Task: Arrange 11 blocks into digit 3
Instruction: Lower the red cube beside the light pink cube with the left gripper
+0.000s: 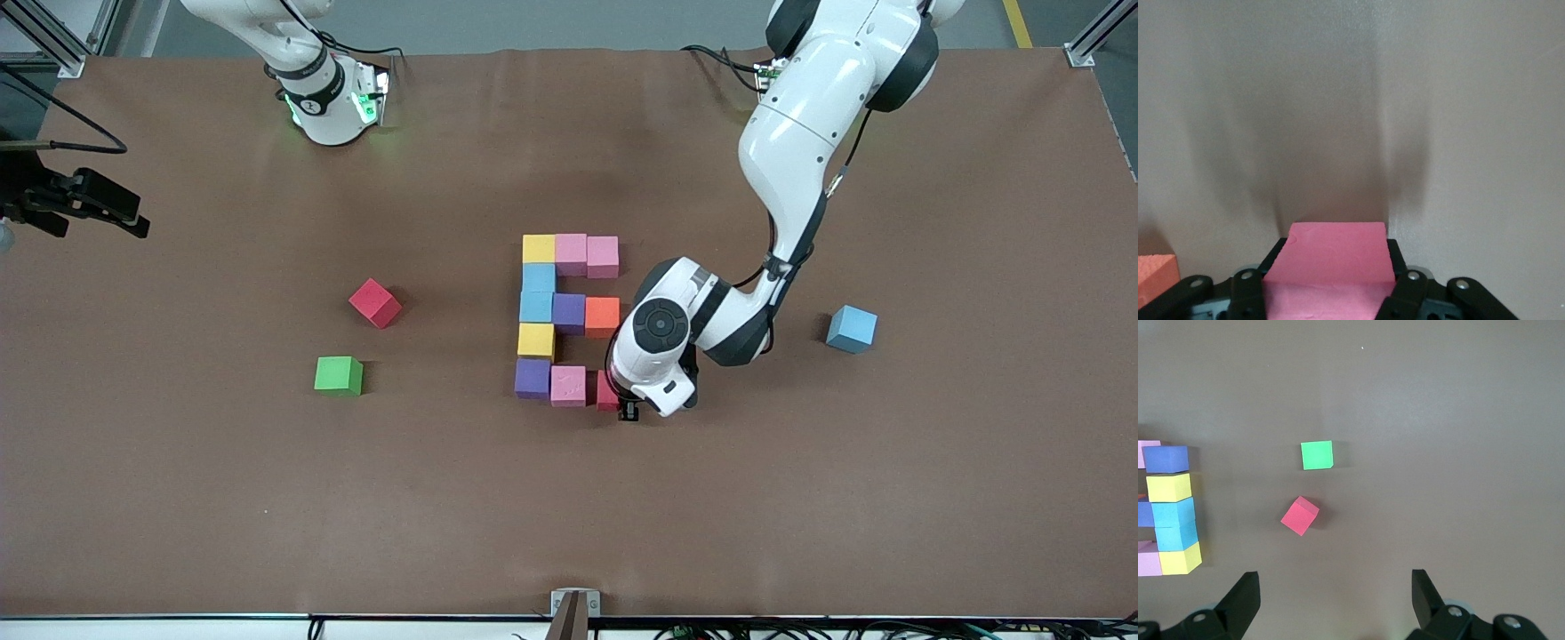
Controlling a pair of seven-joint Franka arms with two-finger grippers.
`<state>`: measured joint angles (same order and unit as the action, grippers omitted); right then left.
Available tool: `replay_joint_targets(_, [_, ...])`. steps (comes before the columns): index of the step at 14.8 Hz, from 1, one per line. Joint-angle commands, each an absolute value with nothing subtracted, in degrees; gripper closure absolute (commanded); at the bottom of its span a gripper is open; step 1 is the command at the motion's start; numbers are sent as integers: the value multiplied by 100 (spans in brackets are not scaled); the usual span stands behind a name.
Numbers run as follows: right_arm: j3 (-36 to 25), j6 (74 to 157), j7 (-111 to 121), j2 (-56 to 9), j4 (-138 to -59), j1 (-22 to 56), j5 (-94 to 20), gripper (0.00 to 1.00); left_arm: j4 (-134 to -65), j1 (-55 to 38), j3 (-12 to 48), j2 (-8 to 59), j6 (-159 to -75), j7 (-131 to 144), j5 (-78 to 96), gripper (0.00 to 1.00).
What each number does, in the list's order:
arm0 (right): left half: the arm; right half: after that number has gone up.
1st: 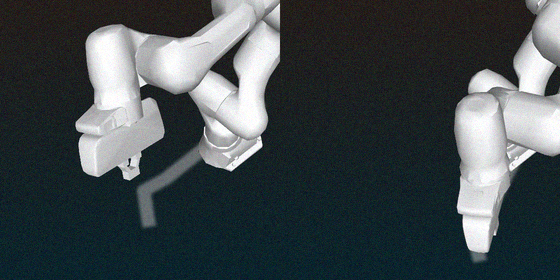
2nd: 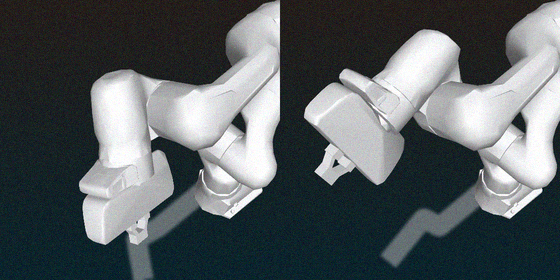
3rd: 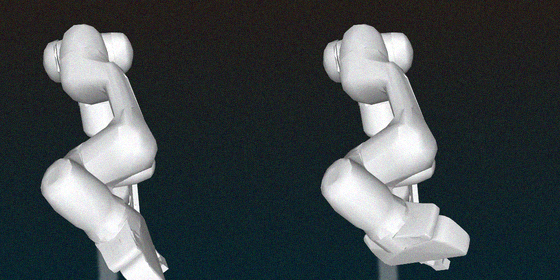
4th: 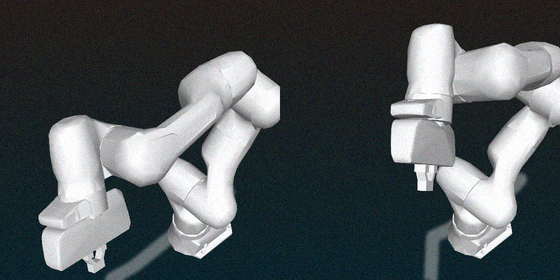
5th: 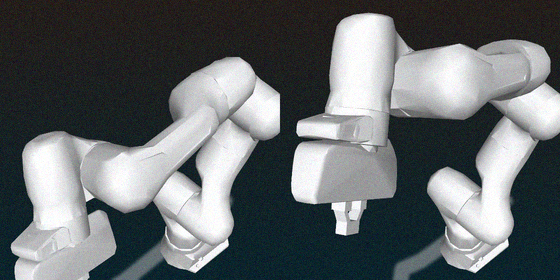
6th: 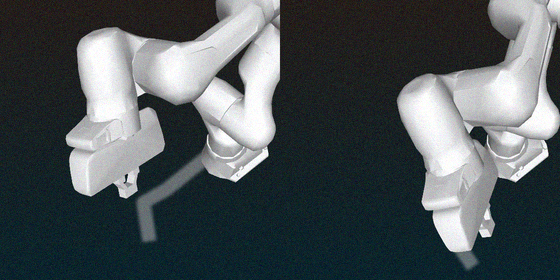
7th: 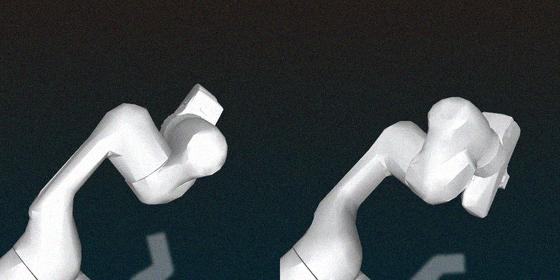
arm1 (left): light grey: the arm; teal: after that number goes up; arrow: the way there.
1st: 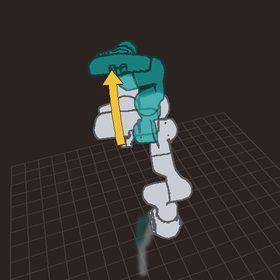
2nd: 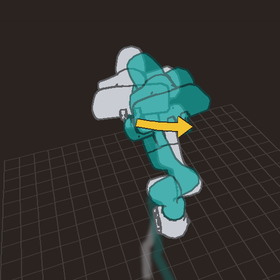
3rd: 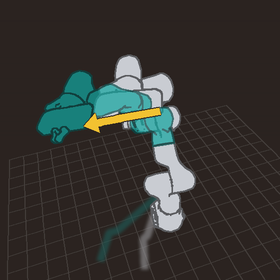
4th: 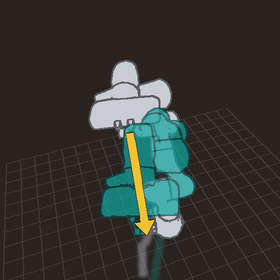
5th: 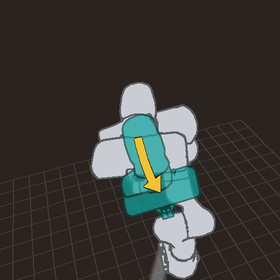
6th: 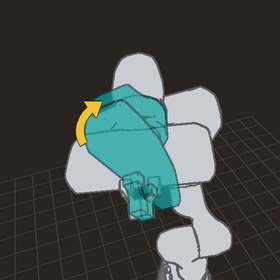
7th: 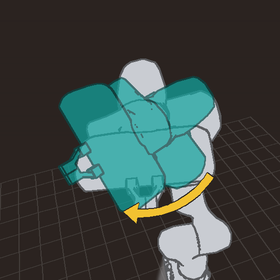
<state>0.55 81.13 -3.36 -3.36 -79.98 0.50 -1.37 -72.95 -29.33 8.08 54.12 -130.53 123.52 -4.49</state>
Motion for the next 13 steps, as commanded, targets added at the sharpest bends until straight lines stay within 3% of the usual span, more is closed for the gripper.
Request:
replay_joint_targets(1, [88, 8165, -413, -220, -8130, 0, -220, 0, -7102, -3059, 738, 5537, -13043, 12453, -273, 99])
replay_joint_targets(13, [97, 8156, -396, -220, -8130, 9, -211, 0, -7102, -3103, 738, 5581, -13122, 12867, -237, 97])
